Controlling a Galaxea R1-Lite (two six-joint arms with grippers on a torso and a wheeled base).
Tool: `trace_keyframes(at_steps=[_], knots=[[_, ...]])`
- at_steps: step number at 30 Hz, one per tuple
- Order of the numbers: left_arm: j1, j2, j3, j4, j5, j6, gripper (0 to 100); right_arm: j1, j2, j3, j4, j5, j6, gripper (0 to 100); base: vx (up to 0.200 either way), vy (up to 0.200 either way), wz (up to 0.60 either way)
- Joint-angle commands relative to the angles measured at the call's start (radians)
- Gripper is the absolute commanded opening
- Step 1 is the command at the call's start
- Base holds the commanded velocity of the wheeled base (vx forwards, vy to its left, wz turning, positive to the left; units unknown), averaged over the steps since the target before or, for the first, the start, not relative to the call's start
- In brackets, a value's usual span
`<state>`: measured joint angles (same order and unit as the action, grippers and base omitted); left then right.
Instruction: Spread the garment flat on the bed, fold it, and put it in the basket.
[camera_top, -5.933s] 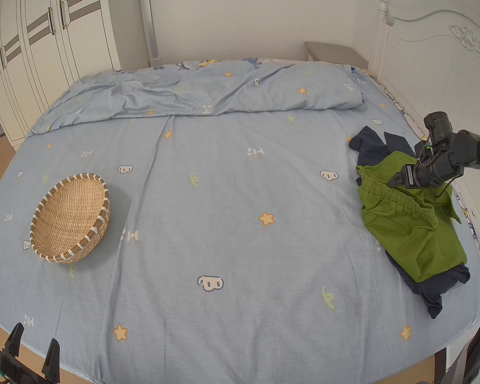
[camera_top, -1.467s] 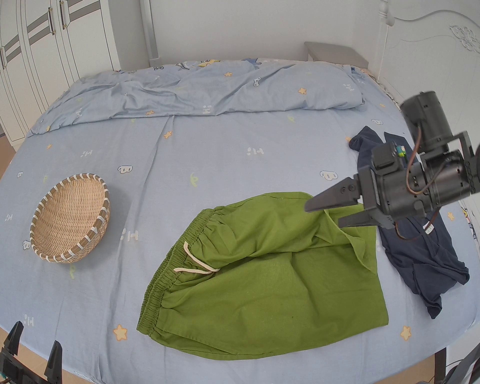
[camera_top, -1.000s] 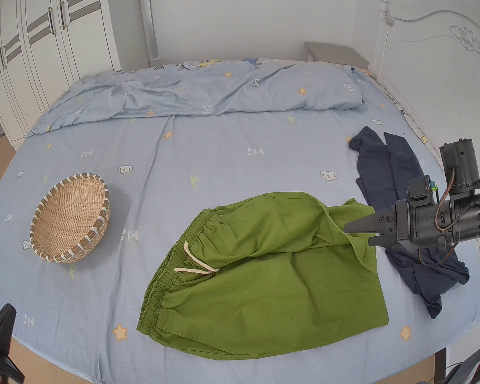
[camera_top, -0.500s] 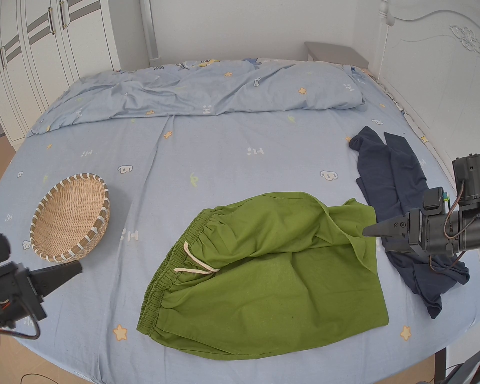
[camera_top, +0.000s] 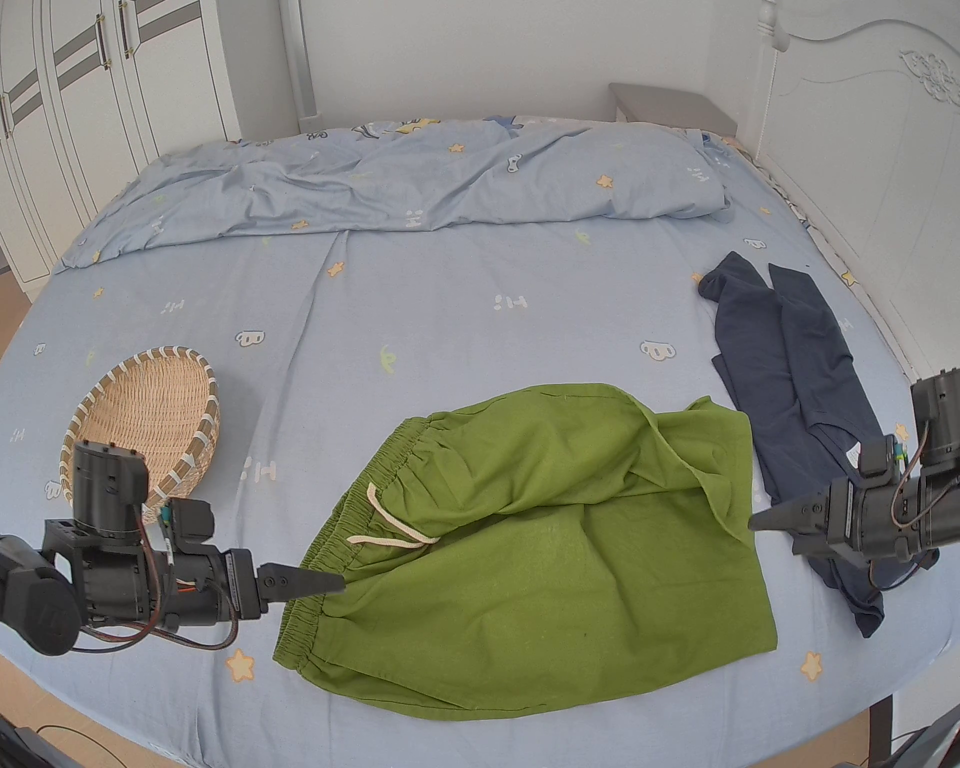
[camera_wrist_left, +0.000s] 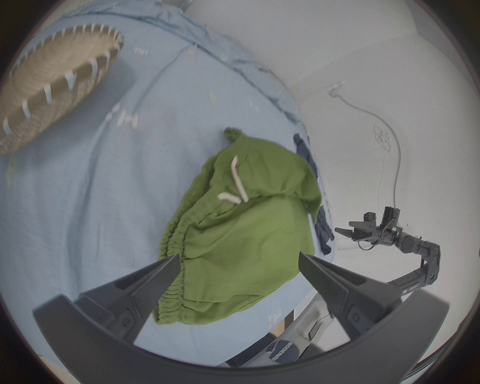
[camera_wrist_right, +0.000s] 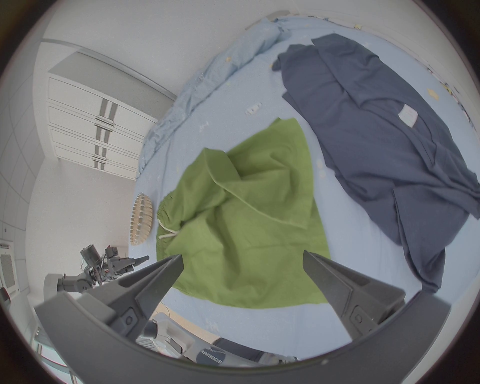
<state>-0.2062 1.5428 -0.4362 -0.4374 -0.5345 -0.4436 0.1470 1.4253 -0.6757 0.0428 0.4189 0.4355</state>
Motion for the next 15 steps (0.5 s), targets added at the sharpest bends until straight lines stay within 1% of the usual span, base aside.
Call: trace_keyframes(at_steps=[1,4,8,12,15], knots=[[0.060,0.171,0.030,-0.026,-0.048,0.063,100,-0.024,-0.006,0.082,-0.004,0.001,-0.015,100,0.000,0.000,0.00],[0.105,0.169,0.030,-0.026,-0.075,0.086,100,-0.024,-0.006,0.090,-0.009,0.003,-0.015,100,0.000,0.000,0.00],[0.131,0.155,0.028,-0.026,-0.075,0.091,100,-0.024,-0.008,0.087,-0.015,0.003,-0.015,100,0.000,0.000,0.00],[0.133,0.129,0.030,-0.021,-0.075,0.089,100,-0.024,-0.006,0.087,-0.029,0.003,-0.015,100,0.000,0.000,0.00],[0.126,0.157,0.037,-0.020,-0.076,0.092,100,-0.023,-0.005,0.087,-0.040,0.003,-0.015,100,0.000,0.000,0.00]])
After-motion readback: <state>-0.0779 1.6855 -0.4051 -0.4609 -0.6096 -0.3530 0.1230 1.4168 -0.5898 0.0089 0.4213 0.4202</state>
